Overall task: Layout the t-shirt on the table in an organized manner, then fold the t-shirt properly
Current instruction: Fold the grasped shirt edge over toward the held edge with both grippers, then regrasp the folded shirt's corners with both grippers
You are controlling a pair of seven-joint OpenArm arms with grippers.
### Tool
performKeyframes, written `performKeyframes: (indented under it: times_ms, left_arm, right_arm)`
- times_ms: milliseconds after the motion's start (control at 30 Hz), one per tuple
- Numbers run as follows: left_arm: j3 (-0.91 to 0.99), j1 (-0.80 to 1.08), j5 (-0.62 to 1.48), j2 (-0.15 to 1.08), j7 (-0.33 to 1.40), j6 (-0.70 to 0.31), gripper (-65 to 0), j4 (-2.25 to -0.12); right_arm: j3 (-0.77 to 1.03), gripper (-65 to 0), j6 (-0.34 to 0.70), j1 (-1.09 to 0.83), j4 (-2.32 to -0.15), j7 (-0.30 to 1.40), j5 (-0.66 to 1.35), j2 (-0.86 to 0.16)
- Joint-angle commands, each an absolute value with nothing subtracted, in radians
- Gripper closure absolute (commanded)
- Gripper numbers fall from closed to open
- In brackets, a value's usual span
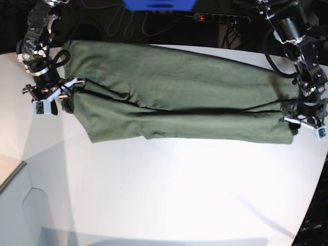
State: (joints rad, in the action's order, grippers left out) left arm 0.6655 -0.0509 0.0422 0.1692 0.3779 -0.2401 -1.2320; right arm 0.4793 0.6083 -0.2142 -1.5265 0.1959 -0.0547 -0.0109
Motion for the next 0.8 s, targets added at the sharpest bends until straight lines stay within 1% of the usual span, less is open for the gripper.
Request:
performKeyframes:
  times_ms: [0,67,267,333,533,700,767]
  left_arm:
    - [0.667,-0.076,0.044,0.193,0.354,-0.242,-37.1,-1.237]
    - [0.661,-0.111,0.042,0.217,0.348,-0.242,-37.1,-1.178]
    - [0.657,-0.308,0.035,0.302,0.344,-0.242,-37.1,-0.839]
    - [0.657,-0.366,0.033,0.314,0.343,-0.242,-37.1,-0.757]
    - [0.644,-0.464,0.033,0.325,0.343,-0.242,-37.1,-0.645]
    - [0.481,-0.504,0.041,0.34,0.337,-0.236,-37.1,-0.527]
    - [0.476,-0.518,0.041,0.34,0.294,-0.231,-37.0,-0.467]
  right_arm:
    - [0.475,-29.9,0.613,-0.206,-1.547,0.174,-0.041,-0.018]
    - [0.473,-29.9,0.613,-0.191,-1.547,0.176,-0.042,-0.016]
    - [0.47,-29.9,0.613,-0.179,-1.54,0.176,-0.044,-0.008]
    - [0.47,-29.9,0.613,-0.179,-1.54,0.176,-0.045,-0.001]
    - [0.47,-30.0,0.613,-0.179,-1.54,0.176,-0.045,-0.001]
    - [0.47,-30.0,0.613,-0.179,-1.54,0.176,-0.045,-0.001]
    - [0.47,-30.0,0.613,-0.179,-1.54,0.176,-0.045,-0.001]
